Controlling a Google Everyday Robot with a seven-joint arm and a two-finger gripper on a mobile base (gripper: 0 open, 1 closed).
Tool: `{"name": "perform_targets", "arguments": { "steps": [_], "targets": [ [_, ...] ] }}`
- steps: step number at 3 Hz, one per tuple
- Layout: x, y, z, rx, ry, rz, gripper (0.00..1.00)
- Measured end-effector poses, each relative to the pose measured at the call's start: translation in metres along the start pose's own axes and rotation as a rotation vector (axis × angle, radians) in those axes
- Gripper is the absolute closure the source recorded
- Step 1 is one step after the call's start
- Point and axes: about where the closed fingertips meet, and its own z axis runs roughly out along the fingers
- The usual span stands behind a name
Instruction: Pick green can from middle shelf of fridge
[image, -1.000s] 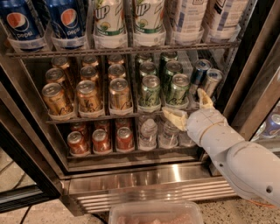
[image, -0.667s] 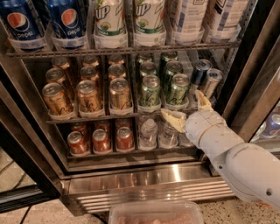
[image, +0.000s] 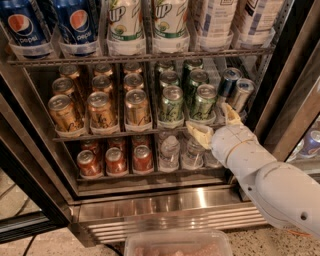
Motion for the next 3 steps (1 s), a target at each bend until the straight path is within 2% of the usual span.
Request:
{"name": "perform_targets", "arguments": {
  "steps": [3],
  "targets": [
    [0.006, -0.011, 0.018, 0.051, -0.016, 0.021, 0.37]
  ]
}}
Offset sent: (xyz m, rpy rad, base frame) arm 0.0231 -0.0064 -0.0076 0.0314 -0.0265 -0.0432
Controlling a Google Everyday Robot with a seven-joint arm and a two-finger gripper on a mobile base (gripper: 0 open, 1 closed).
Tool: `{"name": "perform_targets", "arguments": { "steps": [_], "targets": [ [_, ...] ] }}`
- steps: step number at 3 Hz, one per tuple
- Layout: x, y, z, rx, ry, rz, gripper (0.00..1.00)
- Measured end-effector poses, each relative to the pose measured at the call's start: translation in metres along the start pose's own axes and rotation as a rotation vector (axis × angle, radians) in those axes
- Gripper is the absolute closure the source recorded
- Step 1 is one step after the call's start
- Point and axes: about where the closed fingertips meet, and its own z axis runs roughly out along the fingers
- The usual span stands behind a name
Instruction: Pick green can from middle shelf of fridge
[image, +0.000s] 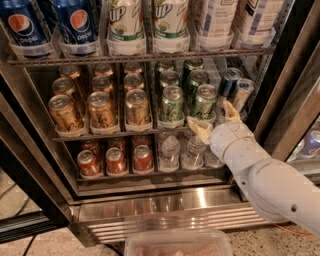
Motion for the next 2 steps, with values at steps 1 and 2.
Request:
{"name": "perform_targets", "arguments": {
  "steps": [1, 2],
  "targets": [
    [-0.0014, -0.0032, 0.0139, 0.016, -0.016, 0.004, 0.39],
    [-0.0032, -0.0038, 0.0201, 0.014, -0.021, 0.003, 0.39]
  ]
}}
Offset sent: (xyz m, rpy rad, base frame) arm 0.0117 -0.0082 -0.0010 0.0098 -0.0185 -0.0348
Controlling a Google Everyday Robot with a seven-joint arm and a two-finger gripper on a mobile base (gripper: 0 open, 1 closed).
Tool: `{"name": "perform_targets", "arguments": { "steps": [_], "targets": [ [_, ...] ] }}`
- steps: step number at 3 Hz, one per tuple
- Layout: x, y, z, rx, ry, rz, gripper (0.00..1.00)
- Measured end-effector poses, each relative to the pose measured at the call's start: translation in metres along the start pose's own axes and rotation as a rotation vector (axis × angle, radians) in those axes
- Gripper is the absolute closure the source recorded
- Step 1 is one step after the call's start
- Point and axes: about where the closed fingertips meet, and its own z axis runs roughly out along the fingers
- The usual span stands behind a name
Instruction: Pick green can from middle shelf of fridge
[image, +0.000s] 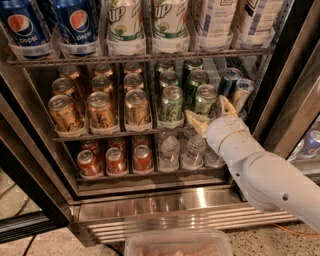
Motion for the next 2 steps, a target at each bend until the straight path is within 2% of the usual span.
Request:
{"name": "perform_targets", "arguments": {
  "steps": [1, 2],
  "targets": [
    [-0.0037, -0.0033, 0.0092, 0.006, -0.012, -0.003, 0.39],
    [-0.0035, -0.0015, 0.0165, 0.002, -0.014, 0.008, 0.44]
  ]
}}
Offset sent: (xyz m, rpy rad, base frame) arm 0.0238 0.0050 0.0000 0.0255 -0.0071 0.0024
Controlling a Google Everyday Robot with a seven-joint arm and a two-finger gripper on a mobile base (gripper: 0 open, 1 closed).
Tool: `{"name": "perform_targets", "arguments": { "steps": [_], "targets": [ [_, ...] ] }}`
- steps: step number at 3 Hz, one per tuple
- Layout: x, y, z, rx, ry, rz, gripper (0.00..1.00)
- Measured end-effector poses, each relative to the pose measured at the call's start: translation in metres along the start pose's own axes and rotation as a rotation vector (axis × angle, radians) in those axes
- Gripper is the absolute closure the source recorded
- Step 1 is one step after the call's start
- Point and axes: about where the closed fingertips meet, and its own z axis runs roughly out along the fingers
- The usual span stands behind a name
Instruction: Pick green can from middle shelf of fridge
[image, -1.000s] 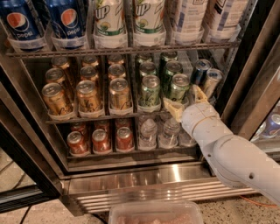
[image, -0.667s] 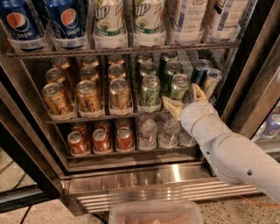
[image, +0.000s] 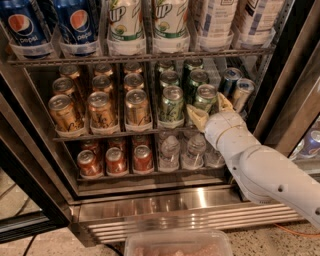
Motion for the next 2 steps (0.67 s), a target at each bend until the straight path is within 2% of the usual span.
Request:
{"name": "perform_targets", "arguments": {
  "steps": [1, 2],
  "targets": [
    [0.0021, 0.0055, 0.0052, -0.014, 0.007, 0.014, 0.6],
    [0.0035, 0.0076, 0.0069, -0.02, 0.013, 0.028, 0.8]
  ]
}}
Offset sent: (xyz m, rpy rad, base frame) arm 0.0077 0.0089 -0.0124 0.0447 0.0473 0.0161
